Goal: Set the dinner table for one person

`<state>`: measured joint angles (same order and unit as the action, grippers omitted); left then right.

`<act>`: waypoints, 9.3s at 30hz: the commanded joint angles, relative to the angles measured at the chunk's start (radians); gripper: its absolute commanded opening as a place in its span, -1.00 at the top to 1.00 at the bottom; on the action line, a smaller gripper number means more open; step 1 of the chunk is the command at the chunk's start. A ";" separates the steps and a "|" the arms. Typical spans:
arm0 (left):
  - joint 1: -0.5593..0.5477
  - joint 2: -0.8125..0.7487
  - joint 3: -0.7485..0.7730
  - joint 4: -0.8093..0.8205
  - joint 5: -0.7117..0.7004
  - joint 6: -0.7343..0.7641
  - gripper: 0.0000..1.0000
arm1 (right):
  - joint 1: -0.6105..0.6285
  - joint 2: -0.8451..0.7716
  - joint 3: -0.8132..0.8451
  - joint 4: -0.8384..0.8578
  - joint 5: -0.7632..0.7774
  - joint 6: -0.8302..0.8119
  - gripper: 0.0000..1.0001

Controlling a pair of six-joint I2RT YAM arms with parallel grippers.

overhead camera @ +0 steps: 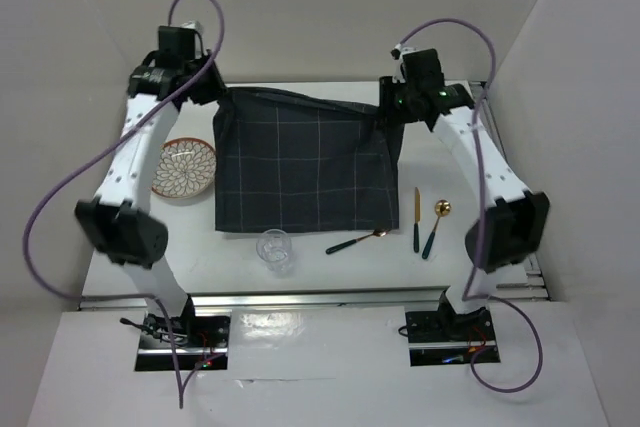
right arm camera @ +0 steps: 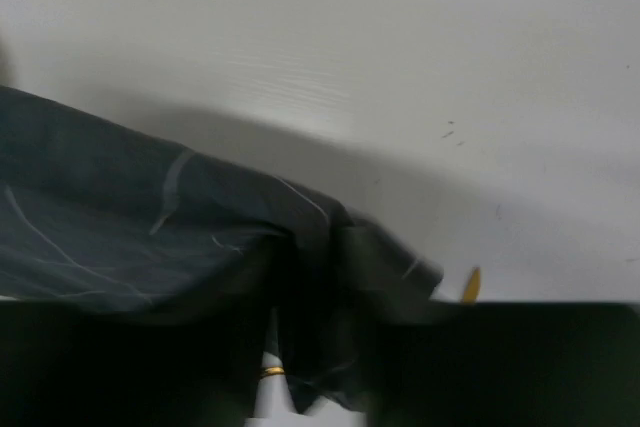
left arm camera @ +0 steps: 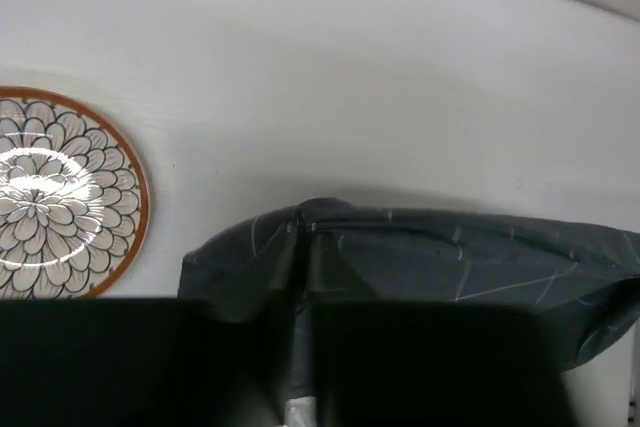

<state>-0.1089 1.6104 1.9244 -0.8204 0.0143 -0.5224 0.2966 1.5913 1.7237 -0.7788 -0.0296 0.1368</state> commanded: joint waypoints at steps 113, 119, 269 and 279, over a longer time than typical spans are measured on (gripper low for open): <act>0.506 0.045 -0.651 0.244 0.113 -0.257 1.00 | 0.110 -0.082 -0.268 0.072 0.108 0.169 -0.92; 0.454 -0.003 -0.410 0.117 0.240 -0.136 1.00 | 0.110 -0.103 -0.268 0.052 0.149 0.171 -0.92; -0.848 0.204 -0.489 0.113 -0.100 0.093 -0.73 | -0.300 0.023 -0.270 0.139 0.010 0.290 -0.91; -0.870 0.439 -0.358 0.135 -0.093 0.208 -0.43 | -0.407 -0.330 -0.691 0.119 0.040 0.408 -0.91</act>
<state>-0.9771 2.0113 1.5330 -0.6891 -0.0837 -0.3729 -0.0711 1.3270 1.0824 -0.6659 0.0143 0.4839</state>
